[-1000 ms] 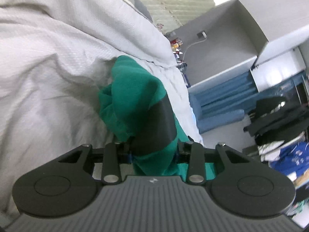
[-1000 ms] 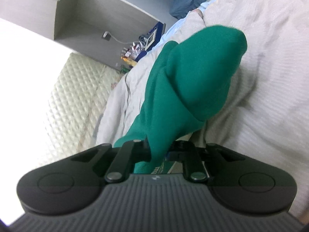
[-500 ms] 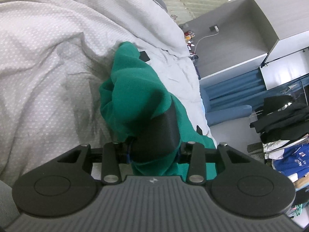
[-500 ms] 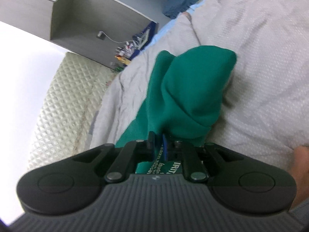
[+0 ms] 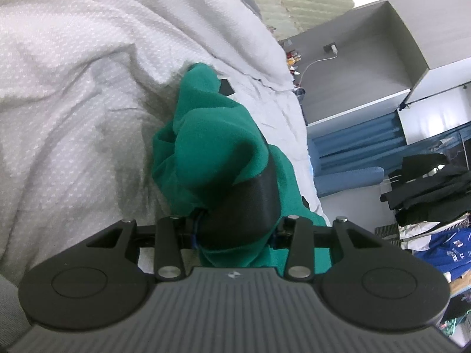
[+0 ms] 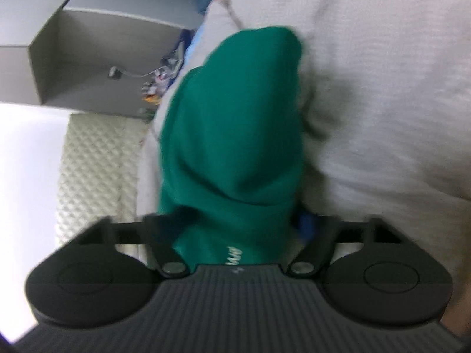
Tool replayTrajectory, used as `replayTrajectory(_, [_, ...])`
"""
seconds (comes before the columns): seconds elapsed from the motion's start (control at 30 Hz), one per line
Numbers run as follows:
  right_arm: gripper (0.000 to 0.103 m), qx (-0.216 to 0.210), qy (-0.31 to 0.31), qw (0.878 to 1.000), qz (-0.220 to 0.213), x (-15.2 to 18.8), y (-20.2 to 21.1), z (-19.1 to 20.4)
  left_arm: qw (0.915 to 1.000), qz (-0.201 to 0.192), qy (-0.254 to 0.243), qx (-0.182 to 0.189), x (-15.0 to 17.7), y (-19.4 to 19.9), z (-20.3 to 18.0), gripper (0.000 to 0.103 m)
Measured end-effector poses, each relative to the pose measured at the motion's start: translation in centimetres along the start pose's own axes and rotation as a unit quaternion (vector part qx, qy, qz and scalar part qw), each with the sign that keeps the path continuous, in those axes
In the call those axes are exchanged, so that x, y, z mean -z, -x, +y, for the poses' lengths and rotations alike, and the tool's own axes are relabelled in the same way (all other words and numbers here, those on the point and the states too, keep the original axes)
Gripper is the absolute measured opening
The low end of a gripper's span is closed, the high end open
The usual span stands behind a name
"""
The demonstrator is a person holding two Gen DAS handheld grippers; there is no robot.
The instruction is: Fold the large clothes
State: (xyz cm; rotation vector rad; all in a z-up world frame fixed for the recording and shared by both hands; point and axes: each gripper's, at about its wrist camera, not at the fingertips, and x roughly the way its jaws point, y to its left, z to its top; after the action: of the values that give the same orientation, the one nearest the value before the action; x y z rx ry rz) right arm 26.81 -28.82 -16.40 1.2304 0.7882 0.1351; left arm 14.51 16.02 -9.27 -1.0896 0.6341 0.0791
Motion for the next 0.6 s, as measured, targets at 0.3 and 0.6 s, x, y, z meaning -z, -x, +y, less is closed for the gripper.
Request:
replayTrajectory(0.3, [0.016,-0.015,0.102,0.995,-0.010,0.5,2.1,3.8,0.9996,-0.015,-0.020,0.014,-0.2,1.9,-0.9,0.038])
replayTrajectory(0.6, [0.023,-0.008,0.125,0.992,0.018,1.8,6.7,5.4,0.9995,0.012,0.012,0.027,0.0,6.2,-0.8,0.042])
